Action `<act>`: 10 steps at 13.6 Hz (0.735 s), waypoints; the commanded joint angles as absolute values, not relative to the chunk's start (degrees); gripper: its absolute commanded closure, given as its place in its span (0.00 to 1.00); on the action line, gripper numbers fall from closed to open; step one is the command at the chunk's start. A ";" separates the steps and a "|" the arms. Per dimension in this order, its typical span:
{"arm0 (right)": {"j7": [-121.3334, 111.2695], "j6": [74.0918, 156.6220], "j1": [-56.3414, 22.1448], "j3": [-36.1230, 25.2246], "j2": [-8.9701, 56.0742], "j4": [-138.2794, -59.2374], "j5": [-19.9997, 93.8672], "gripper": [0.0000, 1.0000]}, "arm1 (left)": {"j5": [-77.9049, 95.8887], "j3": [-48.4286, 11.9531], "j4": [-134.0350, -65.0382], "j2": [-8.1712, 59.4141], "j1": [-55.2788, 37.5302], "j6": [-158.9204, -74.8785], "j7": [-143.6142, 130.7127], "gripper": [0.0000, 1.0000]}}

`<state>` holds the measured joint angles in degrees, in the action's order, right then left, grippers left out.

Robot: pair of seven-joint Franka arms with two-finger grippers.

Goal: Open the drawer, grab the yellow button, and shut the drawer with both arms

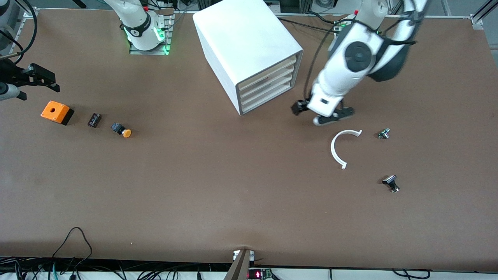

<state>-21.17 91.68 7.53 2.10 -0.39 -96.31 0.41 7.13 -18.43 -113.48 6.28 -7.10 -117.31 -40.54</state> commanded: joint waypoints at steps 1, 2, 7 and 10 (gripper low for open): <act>-21.88 91.32 7.82 2.02 0.62 -94.75 1.23 0.00 | 2.74 -11.89 -109.00 2.38 -6.94 -106.83 -27.92 0.00; -21.88 91.32 7.82 2.11 0.70 -94.75 1.23 0.00 | 2.12 -9.52 -107.33 1.59 -6.60 -104.26 -23.42 0.00; -21.97 90.80 7.82 2.02 0.62 -92.64 1.23 0.00 | 0.37 -0.54 -100.91 0.26 -4.66 -95.82 -8.54 0.00; -22.15 90.70 7.47 2.55 0.44 -92.64 0.97 0.00 | -1.32 -0.26 -100.46 0.00 -4.57 -94.22 -7.91 0.00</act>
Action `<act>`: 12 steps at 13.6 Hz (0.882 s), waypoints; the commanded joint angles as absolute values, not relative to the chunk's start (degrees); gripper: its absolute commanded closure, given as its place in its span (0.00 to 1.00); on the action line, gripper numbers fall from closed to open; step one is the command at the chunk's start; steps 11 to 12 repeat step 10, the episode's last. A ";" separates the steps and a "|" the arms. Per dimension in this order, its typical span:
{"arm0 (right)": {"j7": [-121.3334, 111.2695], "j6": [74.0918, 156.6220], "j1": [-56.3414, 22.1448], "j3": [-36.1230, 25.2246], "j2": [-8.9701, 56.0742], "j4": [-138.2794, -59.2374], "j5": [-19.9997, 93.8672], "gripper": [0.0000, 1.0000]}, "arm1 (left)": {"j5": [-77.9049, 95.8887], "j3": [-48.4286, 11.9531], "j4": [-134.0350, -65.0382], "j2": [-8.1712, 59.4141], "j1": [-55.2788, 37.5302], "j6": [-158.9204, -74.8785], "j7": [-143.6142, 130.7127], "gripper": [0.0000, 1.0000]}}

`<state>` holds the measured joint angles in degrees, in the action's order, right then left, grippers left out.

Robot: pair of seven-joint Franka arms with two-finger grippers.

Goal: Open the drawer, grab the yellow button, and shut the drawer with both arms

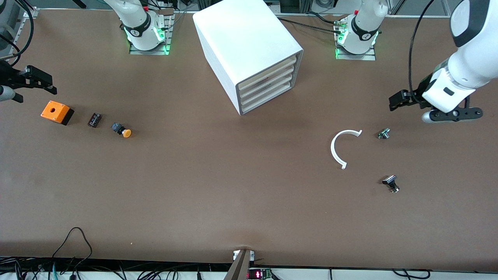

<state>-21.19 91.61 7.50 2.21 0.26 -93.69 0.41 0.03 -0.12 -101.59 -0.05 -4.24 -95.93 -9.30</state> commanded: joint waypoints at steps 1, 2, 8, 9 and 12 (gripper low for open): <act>-23.45 90.53 7.30 2.98 0.44 -92.64 0.88 0.00 | -1.41 -0.26 -100.46 -0.09 -4.57 -94.22 -7.91 0.00; -25.47 90.61 7.21 3.60 0.53 -92.55 0.70 0.00 | -1.41 -0.35 -100.46 0.00 -4.57 -94.04 -7.91 0.00; -25.58 90.53 7.82 3.16 0.61 -92.46 0.61 0.00 | -1.32 -0.35 -100.37 0.27 -4.57 -94.39 -7.65 0.00; -25.58 90.70 8.00 3.08 0.62 -92.46 0.53 0.00 | -1.32 -0.35 -100.37 0.26 -4.57 -94.22 -7.65 0.00; -25.58 90.96 7.91 3.08 0.62 -92.46 0.35 0.00 | -1.32 -0.18 -100.28 0.26 -4.57 -94.13 -7.65 0.00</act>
